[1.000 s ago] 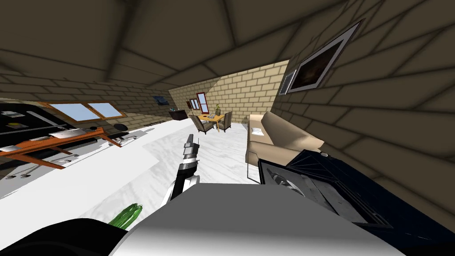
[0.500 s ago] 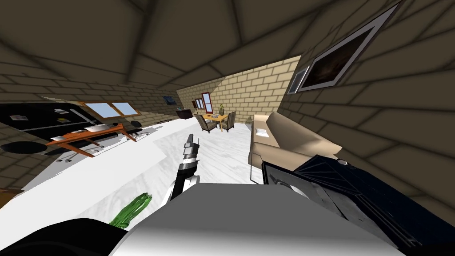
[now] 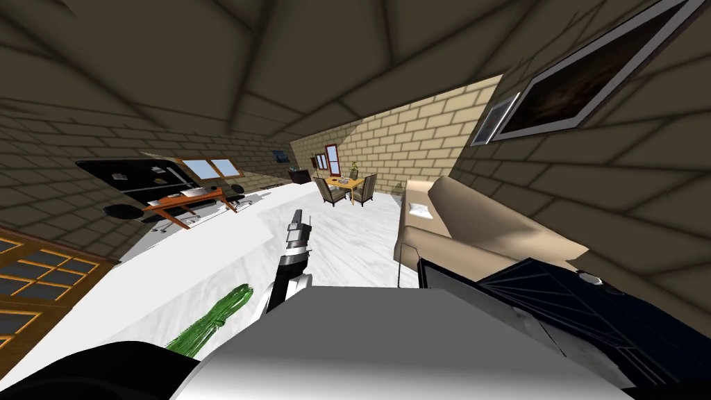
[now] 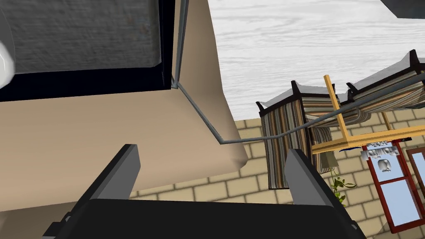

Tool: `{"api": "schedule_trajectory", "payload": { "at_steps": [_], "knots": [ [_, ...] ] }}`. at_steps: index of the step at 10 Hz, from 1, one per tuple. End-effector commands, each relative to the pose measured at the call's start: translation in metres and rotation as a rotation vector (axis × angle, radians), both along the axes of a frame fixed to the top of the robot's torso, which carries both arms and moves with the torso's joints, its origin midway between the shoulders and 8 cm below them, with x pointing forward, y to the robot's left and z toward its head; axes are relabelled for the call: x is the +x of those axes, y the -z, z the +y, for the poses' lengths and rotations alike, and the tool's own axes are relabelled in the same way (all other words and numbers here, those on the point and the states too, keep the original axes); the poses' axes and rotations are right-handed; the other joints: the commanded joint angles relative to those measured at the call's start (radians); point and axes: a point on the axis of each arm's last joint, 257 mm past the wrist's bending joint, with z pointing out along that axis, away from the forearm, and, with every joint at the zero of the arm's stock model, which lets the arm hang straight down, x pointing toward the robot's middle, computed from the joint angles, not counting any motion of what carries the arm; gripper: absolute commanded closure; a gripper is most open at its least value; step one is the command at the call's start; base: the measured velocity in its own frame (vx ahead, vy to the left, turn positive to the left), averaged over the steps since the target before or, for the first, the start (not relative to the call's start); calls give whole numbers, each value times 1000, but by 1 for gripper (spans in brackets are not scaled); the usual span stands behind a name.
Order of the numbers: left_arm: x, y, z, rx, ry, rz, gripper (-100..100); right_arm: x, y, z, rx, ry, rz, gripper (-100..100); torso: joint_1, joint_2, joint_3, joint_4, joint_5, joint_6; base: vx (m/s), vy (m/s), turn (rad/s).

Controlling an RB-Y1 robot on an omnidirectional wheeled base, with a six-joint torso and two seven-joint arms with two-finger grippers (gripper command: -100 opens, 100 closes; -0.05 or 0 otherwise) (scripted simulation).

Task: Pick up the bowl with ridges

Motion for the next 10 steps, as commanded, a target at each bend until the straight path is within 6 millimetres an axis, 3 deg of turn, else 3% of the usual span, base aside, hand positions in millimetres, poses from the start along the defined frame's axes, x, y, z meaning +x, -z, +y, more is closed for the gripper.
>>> {"api": "schedule_trajectory", "payload": {
  "at_steps": [1,10],
  "knots": [
    [0,0,0,0,0,0,0,-24,14,-13,-37,-8,67,-100,0,0,0,0,0,0,12,23,294],
    [0,0,0,0,0,0,0,-102,48,-50,-123,-11,266,-100,0,1,0,0,0,1,8,8,111]
  ]
}}
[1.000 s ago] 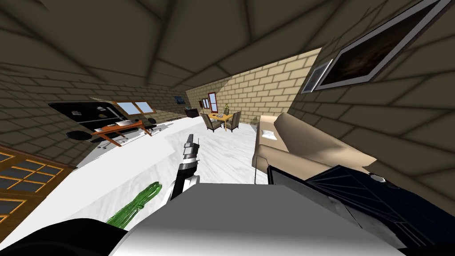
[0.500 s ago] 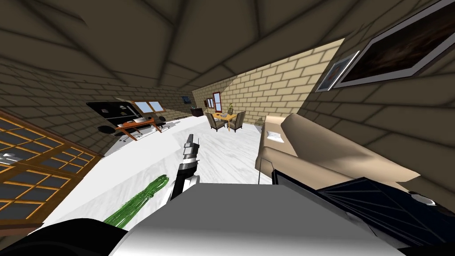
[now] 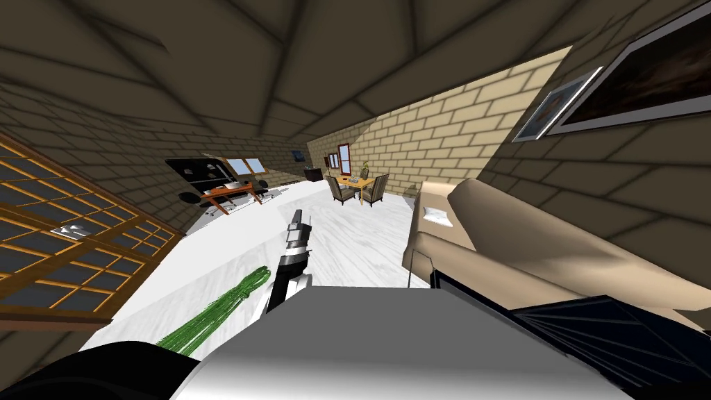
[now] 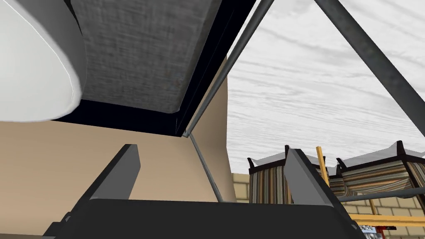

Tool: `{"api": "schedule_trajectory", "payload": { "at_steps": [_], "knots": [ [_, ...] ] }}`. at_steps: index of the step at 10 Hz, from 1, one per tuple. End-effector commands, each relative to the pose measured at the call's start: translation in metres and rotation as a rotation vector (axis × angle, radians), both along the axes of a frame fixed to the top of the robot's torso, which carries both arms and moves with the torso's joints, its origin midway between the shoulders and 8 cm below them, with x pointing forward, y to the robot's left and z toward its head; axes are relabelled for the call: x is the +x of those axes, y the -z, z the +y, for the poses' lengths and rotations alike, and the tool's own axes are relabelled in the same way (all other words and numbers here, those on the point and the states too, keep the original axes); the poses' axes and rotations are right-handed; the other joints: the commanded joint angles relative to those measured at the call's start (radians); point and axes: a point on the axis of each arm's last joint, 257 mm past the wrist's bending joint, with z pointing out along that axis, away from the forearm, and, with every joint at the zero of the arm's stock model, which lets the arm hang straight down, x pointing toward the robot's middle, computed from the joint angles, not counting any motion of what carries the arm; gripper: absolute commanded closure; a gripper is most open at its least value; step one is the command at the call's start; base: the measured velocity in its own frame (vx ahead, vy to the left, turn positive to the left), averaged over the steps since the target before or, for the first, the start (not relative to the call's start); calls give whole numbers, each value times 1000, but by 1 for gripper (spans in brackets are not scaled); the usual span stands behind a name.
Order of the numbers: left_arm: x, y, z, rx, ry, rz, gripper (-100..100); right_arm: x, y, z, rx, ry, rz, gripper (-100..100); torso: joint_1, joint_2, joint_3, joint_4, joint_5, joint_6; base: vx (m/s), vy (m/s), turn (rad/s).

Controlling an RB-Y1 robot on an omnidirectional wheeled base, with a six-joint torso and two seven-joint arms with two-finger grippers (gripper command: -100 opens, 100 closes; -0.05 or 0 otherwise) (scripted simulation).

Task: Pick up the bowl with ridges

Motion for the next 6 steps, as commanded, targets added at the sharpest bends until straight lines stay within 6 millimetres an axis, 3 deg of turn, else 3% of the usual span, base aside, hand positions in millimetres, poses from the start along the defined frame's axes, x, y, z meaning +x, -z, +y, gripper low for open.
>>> {"api": "schedule_trajectory", "payload": {
  "at_steps": [1,6],
  "knots": [
    [0,0,0,0,0,0,0,-21,6,-9,-15,7,49,-100,0,0,0,0,0,0,10,7,137],
    [0,0,0,0,0,0,0,-74,17,-31,-60,11,173,-100,0,0,0,0,0,0,10,8,112]
  ]
}}
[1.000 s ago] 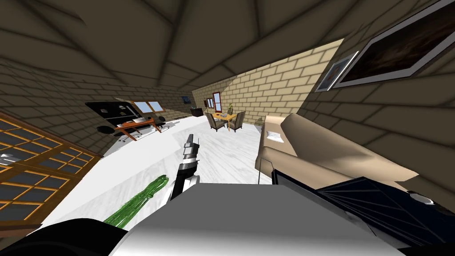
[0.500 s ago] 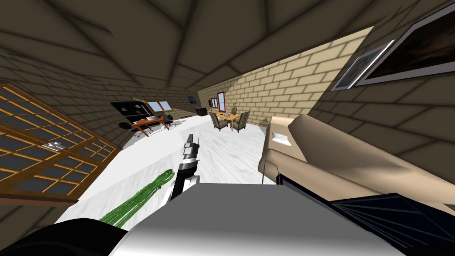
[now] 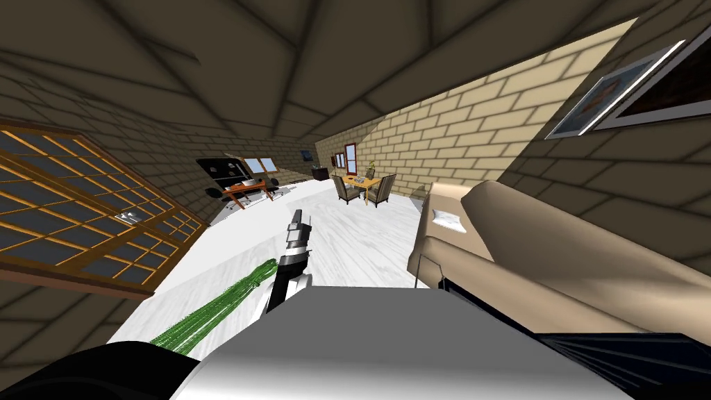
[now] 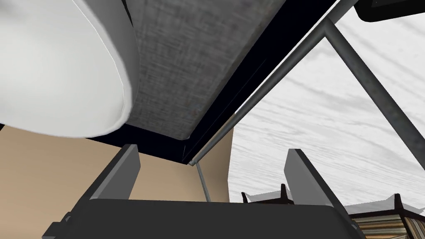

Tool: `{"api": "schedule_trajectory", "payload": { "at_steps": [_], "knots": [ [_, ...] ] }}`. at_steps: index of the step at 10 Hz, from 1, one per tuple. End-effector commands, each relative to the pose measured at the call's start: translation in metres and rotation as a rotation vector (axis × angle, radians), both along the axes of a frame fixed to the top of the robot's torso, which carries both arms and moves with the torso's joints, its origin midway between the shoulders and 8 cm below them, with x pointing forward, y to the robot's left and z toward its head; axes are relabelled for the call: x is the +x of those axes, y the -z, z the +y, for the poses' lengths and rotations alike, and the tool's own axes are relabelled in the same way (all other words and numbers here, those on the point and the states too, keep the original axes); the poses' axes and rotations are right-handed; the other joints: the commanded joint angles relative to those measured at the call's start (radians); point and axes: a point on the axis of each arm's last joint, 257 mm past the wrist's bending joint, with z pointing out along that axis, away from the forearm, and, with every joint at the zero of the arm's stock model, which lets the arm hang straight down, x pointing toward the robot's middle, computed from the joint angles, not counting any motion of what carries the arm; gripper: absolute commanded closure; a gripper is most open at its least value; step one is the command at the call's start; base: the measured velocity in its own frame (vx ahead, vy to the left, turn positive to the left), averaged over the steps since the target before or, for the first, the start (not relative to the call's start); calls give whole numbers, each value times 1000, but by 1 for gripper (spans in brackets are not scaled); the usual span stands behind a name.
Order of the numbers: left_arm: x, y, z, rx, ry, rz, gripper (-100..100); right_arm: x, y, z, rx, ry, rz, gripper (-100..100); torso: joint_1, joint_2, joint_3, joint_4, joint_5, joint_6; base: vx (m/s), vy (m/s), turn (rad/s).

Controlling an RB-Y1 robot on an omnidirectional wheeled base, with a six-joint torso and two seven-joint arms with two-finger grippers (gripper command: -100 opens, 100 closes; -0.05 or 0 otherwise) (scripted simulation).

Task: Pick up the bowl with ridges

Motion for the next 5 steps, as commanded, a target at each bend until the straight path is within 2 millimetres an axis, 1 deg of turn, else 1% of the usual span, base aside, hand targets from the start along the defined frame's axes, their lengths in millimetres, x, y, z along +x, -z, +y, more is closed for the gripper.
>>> {"api": "schedule_trajectory", "payload": {
  "at_steps": [1,2,3,5],
  "knots": [
    [0,0,0,0,0,0,0,-24,2,-11,-19,-3,54,-100,0,0,0,0,0,0,12,13,177],
    [0,0,0,0,0,0,0,-50,5,-20,-35,3,111,-100,0,0,0,0,0,-1,19,16,264],
    [0,0,0,0,0,0,0,-68,6,-25,-45,4,153,-100,0,-1,0,0,0,-1,22,13,195],
    [0,0,0,0,0,0,0,-93,7,-30,-54,13,204,-100,0,0,0,0,0,0,15,9,90]
  ]
}}
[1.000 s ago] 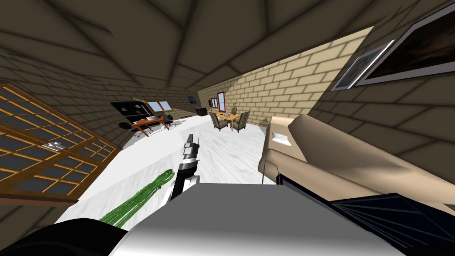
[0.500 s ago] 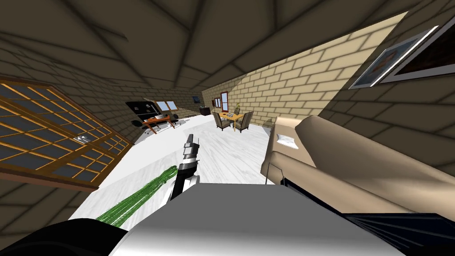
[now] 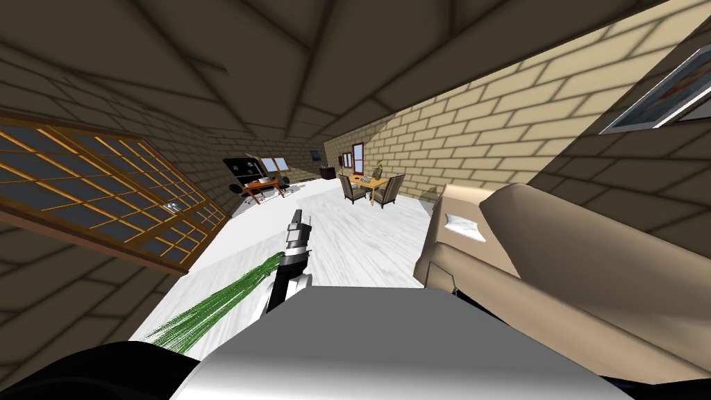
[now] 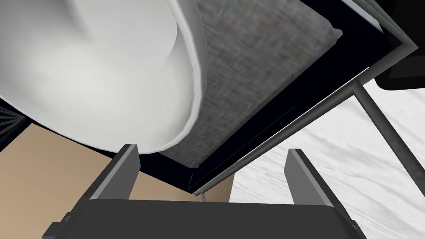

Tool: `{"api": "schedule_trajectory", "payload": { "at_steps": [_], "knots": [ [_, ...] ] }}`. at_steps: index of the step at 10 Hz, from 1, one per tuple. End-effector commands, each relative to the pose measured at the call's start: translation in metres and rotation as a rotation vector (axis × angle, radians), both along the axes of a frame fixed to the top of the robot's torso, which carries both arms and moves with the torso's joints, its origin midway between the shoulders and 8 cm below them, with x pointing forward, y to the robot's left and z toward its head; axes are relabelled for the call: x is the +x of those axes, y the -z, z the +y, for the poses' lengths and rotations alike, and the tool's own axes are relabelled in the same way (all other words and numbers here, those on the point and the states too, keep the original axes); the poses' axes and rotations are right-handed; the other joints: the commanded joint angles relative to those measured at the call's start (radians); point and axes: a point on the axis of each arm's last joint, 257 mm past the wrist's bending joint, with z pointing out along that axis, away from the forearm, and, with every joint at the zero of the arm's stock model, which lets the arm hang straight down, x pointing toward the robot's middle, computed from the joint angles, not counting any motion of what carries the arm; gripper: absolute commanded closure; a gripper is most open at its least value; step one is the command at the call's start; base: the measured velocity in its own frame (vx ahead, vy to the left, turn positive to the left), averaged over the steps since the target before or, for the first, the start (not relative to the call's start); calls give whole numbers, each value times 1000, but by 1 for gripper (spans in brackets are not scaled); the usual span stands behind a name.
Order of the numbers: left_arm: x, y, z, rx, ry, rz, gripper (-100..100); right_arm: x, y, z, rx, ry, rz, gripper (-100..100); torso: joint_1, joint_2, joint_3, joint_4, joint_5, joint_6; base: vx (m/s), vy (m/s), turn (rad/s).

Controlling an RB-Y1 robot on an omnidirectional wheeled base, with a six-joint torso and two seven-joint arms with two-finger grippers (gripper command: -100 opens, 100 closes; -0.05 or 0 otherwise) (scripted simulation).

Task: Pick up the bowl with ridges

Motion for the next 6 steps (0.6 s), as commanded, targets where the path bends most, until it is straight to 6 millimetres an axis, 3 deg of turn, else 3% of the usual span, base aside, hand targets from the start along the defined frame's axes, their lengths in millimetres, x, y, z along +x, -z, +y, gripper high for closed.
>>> {"api": "schedule_trajectory", "payload": {
  "at_steps": [1,4,5,6],
  "knots": [
    [0,0,0,0,0,0,0,-4,3,0,-2,1,12,-100,0,0,0,0,0,0,8,4,56],
    [0,0,0,0,0,0,0,-49,4,-6,-15,22,105,-100,0,0,0,0,0,0,3,3,89],
    [0,0,0,0,0,0,0,-49,4,-6,-15,22,105,-100,0,1,0,0,0,0,6,-2,37],
    [0,0,0,0,0,0,0,-63,5,-6,-15,28,134,-100,-1,0,0,0,0,0,4,1,66]
  ]
}}
